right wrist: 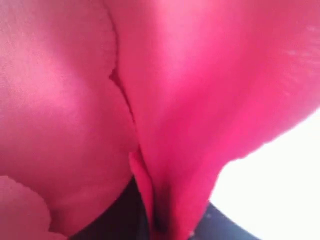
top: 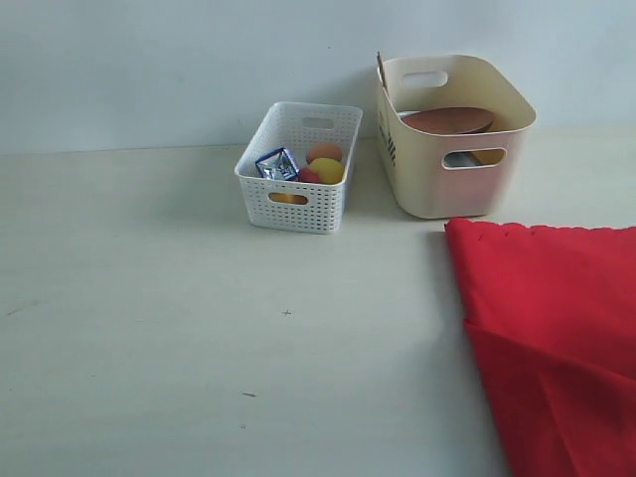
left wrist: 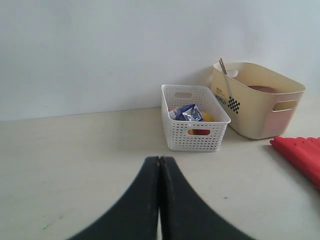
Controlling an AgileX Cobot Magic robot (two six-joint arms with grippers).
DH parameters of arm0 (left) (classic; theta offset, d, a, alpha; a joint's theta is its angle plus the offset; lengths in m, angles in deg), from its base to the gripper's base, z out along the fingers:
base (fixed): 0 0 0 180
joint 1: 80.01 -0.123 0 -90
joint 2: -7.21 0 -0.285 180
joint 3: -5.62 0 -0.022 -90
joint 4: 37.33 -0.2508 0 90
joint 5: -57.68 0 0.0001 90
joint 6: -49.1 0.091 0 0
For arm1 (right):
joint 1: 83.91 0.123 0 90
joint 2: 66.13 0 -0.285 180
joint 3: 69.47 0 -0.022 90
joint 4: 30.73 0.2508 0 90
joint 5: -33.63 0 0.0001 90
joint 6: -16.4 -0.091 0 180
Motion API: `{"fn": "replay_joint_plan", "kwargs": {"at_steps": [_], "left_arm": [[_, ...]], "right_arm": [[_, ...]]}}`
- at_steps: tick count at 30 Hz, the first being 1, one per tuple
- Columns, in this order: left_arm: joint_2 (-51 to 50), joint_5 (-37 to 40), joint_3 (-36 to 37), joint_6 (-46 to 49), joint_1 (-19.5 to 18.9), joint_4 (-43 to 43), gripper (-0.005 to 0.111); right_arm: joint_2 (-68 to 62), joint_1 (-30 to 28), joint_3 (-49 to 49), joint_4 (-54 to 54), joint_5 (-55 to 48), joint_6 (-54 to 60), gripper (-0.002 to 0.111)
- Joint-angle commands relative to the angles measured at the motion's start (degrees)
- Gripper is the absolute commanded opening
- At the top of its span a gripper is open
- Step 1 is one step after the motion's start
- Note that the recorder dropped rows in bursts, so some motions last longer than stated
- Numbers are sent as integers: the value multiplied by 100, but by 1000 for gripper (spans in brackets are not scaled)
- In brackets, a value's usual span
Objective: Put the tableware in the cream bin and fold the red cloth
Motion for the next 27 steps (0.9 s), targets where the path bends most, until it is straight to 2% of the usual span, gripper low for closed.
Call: {"fn": "replay_joint_plan", "kwargs": {"at_steps": [1, 7, 17, 22, 27], "left_arm": [[64, -33, 17, -23, -10, -18, 0], [460, -33, 17, -23, -10, -18, 0], [633, -97, 46, -23, -10, -7, 0], [633, -121, 426, -23, -10, -7, 0], [633, -121, 829, -23, -216, 157, 0]], "right_arm": [[-67, -483, -347, 171, 66, 222, 0], [-366, -1127, -675, 850, 88, 790, 0], [-452, -1798, -1222, 883, 176, 789, 0], [-661, -1998, -1562, 986, 187, 881, 0], [-964, -2093, -1890, 1032, 187, 906, 0]]}}
